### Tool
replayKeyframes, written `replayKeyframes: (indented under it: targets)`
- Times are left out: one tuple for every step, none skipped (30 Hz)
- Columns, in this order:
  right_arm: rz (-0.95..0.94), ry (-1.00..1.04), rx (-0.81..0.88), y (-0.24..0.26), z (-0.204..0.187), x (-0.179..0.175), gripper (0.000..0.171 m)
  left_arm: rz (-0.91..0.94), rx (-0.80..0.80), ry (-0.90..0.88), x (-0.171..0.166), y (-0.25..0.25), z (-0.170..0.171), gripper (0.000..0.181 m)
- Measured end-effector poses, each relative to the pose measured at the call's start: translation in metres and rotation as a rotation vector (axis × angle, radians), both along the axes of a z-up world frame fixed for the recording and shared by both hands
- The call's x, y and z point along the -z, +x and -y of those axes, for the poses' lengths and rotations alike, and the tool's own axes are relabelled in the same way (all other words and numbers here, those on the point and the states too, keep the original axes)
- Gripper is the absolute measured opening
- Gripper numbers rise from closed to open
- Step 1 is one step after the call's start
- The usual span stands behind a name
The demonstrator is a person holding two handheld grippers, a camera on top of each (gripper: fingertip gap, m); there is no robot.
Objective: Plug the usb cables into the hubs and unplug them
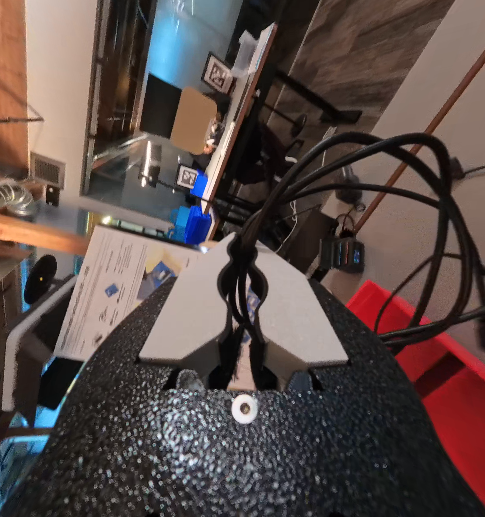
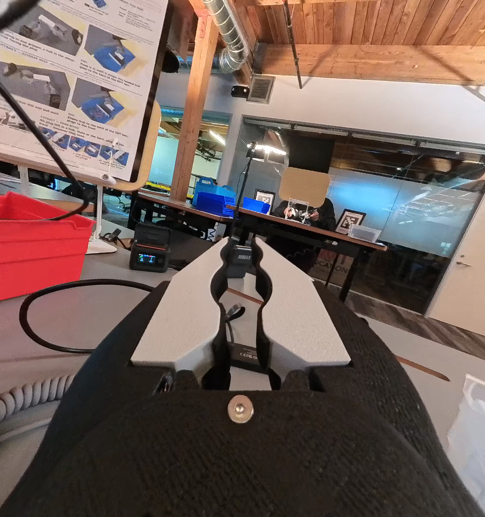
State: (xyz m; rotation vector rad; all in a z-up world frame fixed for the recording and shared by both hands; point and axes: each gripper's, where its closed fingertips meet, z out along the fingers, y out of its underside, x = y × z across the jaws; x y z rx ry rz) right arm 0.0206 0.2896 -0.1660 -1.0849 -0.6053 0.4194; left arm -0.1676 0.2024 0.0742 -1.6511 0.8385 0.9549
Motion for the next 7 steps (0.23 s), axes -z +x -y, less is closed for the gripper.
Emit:
replayKeyframes:
  targets:
    - [-0.004,-0.002,0.001,0.001,-0.001,0.000,0.011,-0.009,0.016,0.010,-0.004,0.007,-0.010,0.001]
    - [-0.007,-0.004,0.003,0.001,-0.001,0.000,0.011,-0.009,0.027,0.011,-0.007,0.014,-0.020,0.001]
    - [-0.010,-0.006,0.004,0.002,-0.002,0.000,0.011,0.009,0.043,-0.004,-0.008,0.021,-0.030,0.001]
    - [-0.012,-0.006,0.007,0.003,-0.002,-0.001,0.011,0.039,0.058,-0.041,-0.004,0.027,-0.040,0.001]
    - [-0.016,-0.006,0.009,0.004,-0.002,-0.001,0.011,0.068,0.052,-0.102,0.005,0.030,-0.050,0.001]
    - [-0.020,-0.006,0.010,0.005,-0.003,-0.002,0.011,0.088,0.026,-0.173,0.019,0.030,-0.061,0.001]
    - [-0.025,-0.006,0.011,0.006,-0.003,-0.003,0.011,0.100,0.006,-0.241,0.034,0.030,-0.072,0.001]
